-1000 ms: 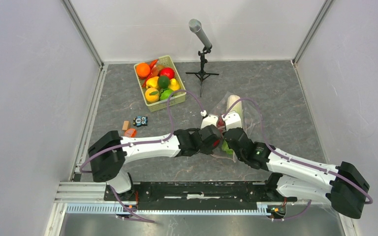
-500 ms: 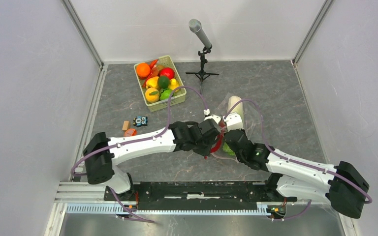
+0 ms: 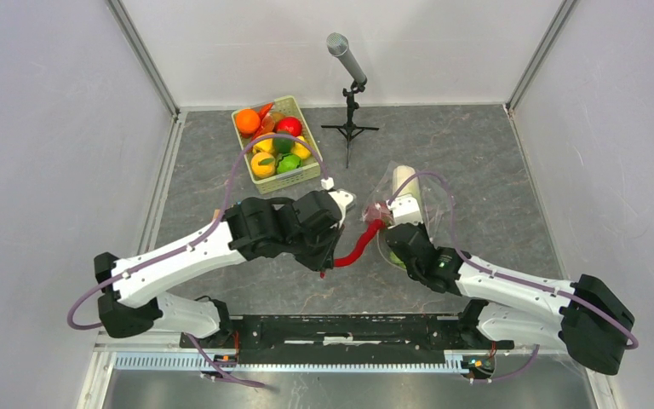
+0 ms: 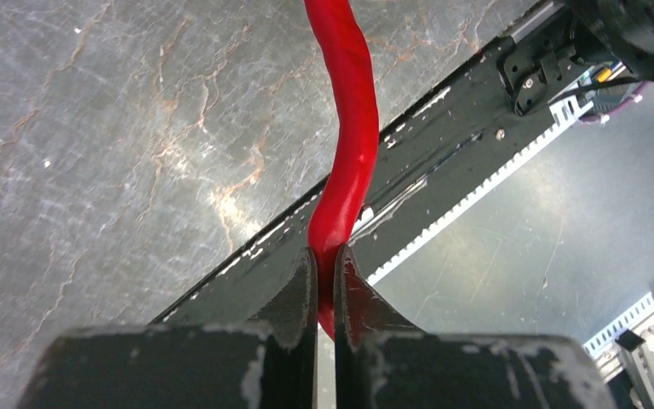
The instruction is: Open the zip-top bag and remove the fake food
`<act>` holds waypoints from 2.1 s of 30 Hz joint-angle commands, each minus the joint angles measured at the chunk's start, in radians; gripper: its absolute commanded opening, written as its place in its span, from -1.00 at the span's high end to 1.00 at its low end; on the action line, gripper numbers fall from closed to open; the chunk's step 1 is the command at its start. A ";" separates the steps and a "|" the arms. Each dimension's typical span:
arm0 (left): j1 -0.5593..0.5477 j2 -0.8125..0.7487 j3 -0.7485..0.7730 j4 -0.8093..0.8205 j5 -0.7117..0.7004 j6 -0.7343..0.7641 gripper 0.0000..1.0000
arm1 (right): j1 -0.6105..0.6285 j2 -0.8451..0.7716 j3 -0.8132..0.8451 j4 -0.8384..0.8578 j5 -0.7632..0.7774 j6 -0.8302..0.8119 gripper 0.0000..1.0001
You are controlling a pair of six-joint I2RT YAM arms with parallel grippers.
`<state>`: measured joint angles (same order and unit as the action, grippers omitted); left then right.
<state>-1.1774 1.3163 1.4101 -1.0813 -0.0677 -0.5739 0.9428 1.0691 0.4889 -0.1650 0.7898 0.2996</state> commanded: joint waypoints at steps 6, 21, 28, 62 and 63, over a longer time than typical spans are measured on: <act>0.017 -0.108 0.056 -0.233 -0.018 0.064 0.95 | -0.032 -0.016 -0.010 0.006 0.064 0.012 1.00; 0.378 -0.184 0.171 -0.214 -0.242 0.170 0.95 | -0.051 -0.086 -0.038 0.004 0.045 0.004 1.00; 0.574 -0.161 0.065 0.063 -0.334 0.227 0.96 | -0.055 -0.123 -0.054 0.008 0.035 -0.010 1.00; 0.736 0.696 0.361 0.487 -0.307 0.019 0.92 | -0.106 -0.183 -0.116 0.054 -0.032 -0.075 1.00; 0.737 0.699 0.350 0.491 -0.309 0.005 0.92 | -0.106 -0.182 -0.116 0.056 -0.034 -0.077 1.00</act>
<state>-0.4446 1.9976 1.7420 -0.6323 -0.3496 -0.4763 0.8455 0.8974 0.3862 -0.1383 0.7601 0.2337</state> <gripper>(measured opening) 0.062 0.006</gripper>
